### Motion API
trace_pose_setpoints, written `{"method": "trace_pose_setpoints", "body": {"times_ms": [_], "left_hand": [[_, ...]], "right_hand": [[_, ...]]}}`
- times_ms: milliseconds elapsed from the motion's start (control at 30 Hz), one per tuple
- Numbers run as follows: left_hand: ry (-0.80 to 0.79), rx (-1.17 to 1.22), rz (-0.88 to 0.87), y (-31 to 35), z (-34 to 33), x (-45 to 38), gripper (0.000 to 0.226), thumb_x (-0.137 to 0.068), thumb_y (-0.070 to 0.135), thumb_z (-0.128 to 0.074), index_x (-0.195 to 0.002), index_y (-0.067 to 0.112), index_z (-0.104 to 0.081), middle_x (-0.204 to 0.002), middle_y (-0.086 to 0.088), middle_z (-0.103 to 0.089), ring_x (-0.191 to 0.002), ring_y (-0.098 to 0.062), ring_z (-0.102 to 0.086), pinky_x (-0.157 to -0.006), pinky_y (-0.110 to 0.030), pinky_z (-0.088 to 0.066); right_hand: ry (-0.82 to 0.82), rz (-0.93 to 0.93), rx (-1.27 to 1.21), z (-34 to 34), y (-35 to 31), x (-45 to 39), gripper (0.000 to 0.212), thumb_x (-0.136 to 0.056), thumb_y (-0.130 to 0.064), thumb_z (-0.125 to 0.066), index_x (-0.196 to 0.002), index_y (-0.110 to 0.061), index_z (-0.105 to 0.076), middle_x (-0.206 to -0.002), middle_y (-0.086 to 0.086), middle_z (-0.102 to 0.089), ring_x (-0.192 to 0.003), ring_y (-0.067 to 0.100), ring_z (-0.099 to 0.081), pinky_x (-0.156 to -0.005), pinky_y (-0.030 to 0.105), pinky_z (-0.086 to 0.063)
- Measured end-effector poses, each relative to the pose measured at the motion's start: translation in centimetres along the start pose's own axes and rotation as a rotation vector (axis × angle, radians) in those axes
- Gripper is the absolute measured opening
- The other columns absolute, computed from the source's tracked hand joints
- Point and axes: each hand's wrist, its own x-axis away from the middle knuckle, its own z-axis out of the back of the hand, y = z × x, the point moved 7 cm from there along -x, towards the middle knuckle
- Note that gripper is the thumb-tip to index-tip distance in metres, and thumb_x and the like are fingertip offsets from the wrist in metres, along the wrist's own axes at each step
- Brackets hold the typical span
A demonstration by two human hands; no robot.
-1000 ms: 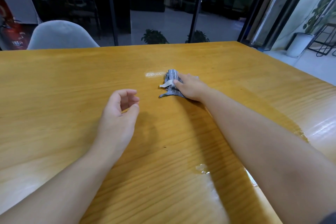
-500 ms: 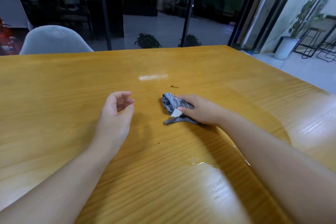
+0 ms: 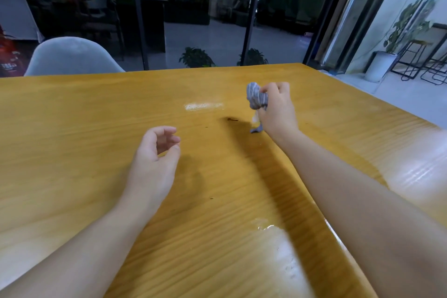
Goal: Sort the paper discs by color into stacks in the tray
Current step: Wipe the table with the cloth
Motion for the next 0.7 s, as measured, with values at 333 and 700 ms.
{"method": "trace_pose_setpoints", "body": {"times_ms": [333,700], "left_hand": [[0.009,-0.013,-0.01,-0.1,0.0,0.0,0.039,-0.091,-0.001,-0.05,-0.094,0.038,-0.056,-0.094,0.008,-0.061,-0.092,-0.015,-0.058,-0.084,-0.034,-0.045],[0.033,0.027,0.025,-0.1,0.4,0.1,0.036,-0.091,-0.003,-0.049,-0.094,0.032,-0.056,-0.093,0.006,-0.061,-0.099,-0.016,-0.058,-0.091,-0.035,-0.045]], "right_hand": [[-0.273,0.181,0.338,-6.1,-1.1,-0.8,0.033,-0.094,-0.018,-0.045,-0.125,-0.017,-0.056,-0.118,0.006,-0.059,-0.112,0.026,-0.044,-0.089,0.036,-0.04],[-0.439,0.416,0.42,-4.3,-2.1,2.8,0.023,-0.097,-0.023,-0.048,-0.111,-0.013,-0.063,-0.112,0.003,-0.057,-0.106,0.023,-0.046,-0.083,0.041,-0.047]]}}
